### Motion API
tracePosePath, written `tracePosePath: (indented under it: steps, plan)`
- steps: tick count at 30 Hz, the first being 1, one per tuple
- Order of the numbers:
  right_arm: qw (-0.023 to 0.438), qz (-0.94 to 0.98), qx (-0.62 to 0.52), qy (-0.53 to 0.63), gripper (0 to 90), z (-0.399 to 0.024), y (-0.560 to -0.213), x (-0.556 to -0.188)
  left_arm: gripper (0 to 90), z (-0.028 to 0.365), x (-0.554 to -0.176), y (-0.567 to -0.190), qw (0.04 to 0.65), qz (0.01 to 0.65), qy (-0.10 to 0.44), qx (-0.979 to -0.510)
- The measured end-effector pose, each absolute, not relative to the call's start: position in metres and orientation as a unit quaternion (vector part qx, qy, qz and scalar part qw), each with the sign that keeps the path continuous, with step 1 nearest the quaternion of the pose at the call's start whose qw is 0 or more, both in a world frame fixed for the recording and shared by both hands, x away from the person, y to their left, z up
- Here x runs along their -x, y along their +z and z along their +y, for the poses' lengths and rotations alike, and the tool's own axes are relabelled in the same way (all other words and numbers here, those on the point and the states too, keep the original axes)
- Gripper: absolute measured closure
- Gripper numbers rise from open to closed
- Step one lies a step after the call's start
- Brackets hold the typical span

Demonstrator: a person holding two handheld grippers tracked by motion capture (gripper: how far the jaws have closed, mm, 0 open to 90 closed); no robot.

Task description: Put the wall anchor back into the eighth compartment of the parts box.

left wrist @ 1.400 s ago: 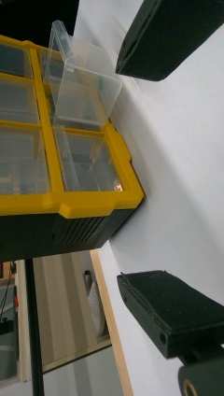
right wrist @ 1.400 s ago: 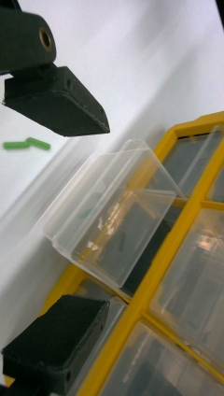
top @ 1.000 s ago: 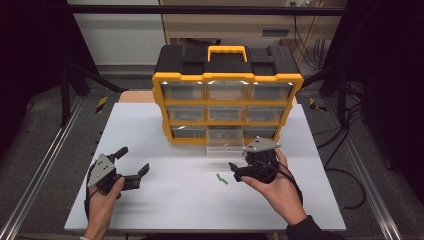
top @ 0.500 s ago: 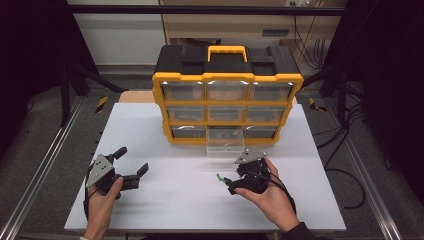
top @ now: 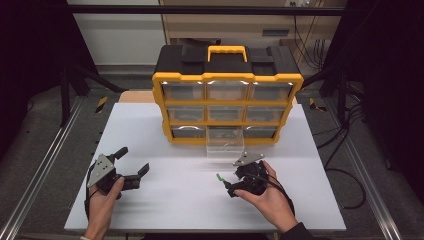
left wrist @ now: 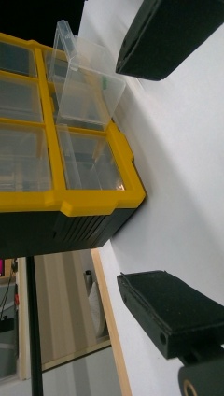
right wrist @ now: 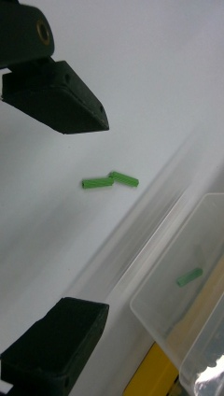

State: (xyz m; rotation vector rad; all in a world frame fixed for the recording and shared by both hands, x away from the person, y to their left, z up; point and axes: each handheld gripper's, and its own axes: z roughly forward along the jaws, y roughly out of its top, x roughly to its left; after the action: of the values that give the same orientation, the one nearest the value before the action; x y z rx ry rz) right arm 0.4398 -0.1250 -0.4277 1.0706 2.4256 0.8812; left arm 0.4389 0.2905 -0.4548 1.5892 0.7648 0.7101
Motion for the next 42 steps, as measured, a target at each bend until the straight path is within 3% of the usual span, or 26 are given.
tracePosePath:
  steps: [32, 42]
  plan:
    - [0.121, 0.867, -0.395, 0.279, 17.0, -0.109, -0.446, -0.454, 1.2, 0.289, -0.439, -0.454, 0.581, 0.322, 0.306, -0.682]
    - [0.133, 0.876, -0.378, 0.269, 19.1, -0.103, -0.450, -0.455, 1.2, 0.289, -0.439, -0.453, 0.581, 0.321, 0.306, -0.683]
